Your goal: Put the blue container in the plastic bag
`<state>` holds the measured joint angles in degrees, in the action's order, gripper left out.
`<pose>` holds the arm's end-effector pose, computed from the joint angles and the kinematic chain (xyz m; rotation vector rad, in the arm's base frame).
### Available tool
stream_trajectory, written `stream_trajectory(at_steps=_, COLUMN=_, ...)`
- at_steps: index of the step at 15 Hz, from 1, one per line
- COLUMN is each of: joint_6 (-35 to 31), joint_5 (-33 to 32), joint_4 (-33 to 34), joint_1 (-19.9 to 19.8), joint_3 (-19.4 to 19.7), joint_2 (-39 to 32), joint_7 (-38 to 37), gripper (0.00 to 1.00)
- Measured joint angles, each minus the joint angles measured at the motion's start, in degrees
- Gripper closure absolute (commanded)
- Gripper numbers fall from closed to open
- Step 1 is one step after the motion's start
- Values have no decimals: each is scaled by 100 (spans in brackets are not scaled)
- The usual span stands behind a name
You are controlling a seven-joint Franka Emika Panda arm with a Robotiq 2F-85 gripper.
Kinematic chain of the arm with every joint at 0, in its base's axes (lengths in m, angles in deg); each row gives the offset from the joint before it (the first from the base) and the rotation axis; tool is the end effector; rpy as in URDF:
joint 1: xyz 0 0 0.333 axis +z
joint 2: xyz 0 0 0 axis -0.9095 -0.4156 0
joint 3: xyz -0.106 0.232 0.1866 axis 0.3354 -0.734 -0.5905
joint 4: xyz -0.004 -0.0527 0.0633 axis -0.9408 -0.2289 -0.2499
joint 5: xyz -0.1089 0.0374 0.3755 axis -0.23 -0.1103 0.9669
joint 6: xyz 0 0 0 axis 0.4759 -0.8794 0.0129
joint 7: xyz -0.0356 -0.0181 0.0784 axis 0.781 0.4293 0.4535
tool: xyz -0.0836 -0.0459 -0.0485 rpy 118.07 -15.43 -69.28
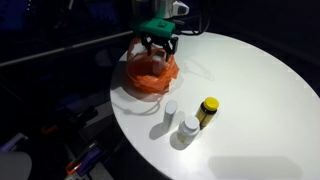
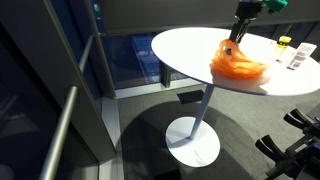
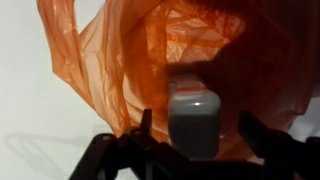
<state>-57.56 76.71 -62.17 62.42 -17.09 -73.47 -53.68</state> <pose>0.5880 -0.0405 0.2668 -3.0991 -0.4084 0.0488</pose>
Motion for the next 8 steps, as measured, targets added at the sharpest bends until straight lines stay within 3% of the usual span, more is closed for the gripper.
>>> stream_trajectory(at_steps=8, joint_6=891, joint_5=0, joint_4=5, joint_1=-65, joint_3=59, joint_2=314, joint_7=-193, gripper=0)
